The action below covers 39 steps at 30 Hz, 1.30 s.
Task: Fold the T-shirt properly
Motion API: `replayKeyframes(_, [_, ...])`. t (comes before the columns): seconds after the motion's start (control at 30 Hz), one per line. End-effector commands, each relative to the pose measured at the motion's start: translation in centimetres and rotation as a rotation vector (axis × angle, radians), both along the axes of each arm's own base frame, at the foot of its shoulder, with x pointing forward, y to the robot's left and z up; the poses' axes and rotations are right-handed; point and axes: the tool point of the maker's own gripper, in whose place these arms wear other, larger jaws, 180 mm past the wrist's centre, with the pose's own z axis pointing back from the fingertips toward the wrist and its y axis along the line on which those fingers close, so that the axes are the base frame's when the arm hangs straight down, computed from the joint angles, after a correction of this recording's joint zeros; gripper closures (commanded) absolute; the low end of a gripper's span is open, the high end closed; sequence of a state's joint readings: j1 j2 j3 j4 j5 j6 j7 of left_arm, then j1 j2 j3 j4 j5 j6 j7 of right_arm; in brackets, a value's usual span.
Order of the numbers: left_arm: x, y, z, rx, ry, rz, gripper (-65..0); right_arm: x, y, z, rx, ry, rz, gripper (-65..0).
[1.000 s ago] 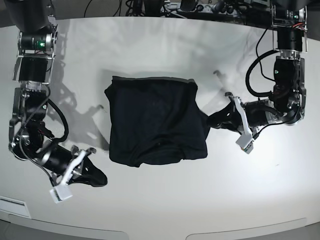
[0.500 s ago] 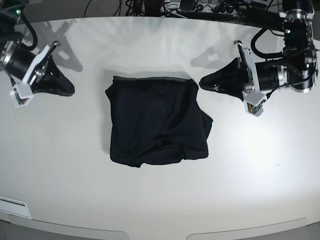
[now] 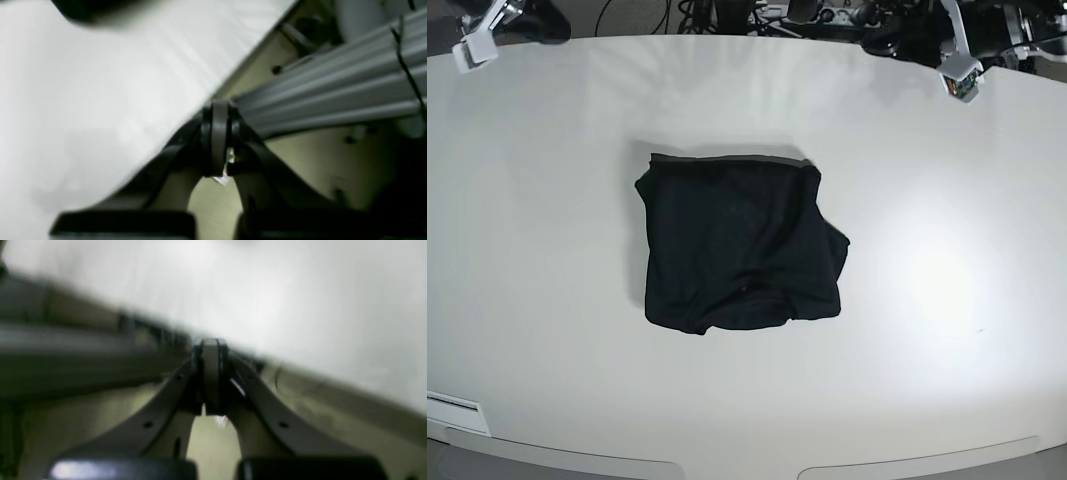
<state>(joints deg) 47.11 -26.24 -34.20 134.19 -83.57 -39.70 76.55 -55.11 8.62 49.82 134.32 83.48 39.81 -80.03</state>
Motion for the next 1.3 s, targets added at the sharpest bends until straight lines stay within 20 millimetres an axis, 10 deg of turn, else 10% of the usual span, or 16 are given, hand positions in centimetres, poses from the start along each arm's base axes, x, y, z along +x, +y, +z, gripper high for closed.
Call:
replayKeyframes(0.0, [-1.3,-0.4,0.3,-0.019,0.034,-0.011,0.0,-0.6,0.3,0.4,0.011,0.008,0.008,0.0])
replayKeyframes(0.2, [-8.9,-0.5,-0.5,-0.021,0.335,-0.003,0.0,-5.8,1.1,0.0,0.044,0.191,-0.048,0.0])
replayKeyframes(0.37, [-10.2,-0.4,-1.8,-0.011,0.390,0.093,0.0,-8.3,-0.6,-4.0,0.156,0.315,-0.197,0.0])
replayKeyframes(0.57, [-12.0,1.5,-10.5,0.036,0.548,0.217,0.0,-11.7,-0.3,-13.7,0.144,0.494,-0.241,0.0])
replayKeyframes(0.93, [-7.6,7.2,-29.9,0.267,0.504,0.420,0.0,-7.9,-1.0,-28.3,-0.095,0.420,-0.118,0.0])
replayKeyframes(1.27, [-7.0,6.9,-38.4,0.524,0.313,0.537,0.0,-9.0,1.4,-36.1,-0.367,0.498,-0.054,0.0])
